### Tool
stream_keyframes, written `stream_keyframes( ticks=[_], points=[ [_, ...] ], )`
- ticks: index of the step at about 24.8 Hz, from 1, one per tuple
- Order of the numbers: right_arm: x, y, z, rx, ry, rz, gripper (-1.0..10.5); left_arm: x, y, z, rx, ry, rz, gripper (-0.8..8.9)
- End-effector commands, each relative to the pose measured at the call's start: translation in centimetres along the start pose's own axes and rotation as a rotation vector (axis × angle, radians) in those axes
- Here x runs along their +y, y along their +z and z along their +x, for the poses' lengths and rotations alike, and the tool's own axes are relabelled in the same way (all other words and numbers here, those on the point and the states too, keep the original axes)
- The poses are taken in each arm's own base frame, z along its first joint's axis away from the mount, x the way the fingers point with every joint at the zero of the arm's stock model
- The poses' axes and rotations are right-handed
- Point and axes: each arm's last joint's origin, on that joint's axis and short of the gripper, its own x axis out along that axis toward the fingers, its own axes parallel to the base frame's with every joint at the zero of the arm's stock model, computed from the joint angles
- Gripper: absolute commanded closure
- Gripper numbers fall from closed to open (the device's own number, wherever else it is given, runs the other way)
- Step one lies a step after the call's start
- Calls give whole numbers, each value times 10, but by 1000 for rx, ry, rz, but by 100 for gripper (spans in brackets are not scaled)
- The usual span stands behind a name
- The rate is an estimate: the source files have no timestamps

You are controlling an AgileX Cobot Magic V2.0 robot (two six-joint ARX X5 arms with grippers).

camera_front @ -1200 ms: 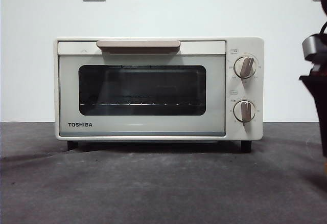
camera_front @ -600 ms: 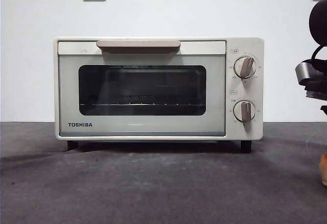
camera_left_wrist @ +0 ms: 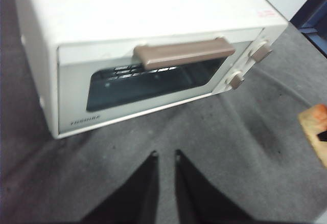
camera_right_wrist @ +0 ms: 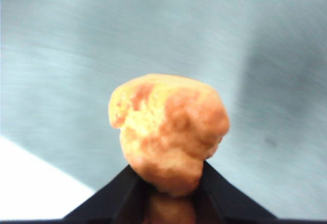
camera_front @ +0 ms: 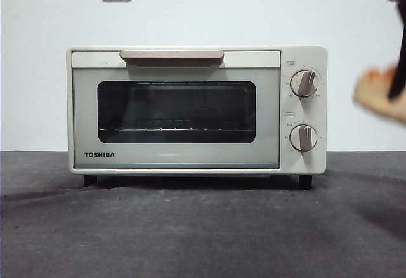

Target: The left arm flap open the oven, the right arm pick bread and place it into oven, the left arm flap close the oven

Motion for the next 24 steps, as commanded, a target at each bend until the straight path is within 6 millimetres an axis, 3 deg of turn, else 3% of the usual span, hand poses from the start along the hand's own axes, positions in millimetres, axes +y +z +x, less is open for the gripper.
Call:
stream_keyframes(
  ticks=[1,9,16,24],
  points=[
    [12,-8,-23,-103,83,-52,852,-3,15,5,15,-9,37,803],
    [30,-50,-77,-373,209,-109,852,-10,62,65,198,-62,140,803],
    [31,-64,-89,-448,222,-108,852,-16,83,114,249,-99,193,803],
    [32,-66,-91,-458,227,-112,852,-11,83,155,236,-112,214,803]
  ],
)
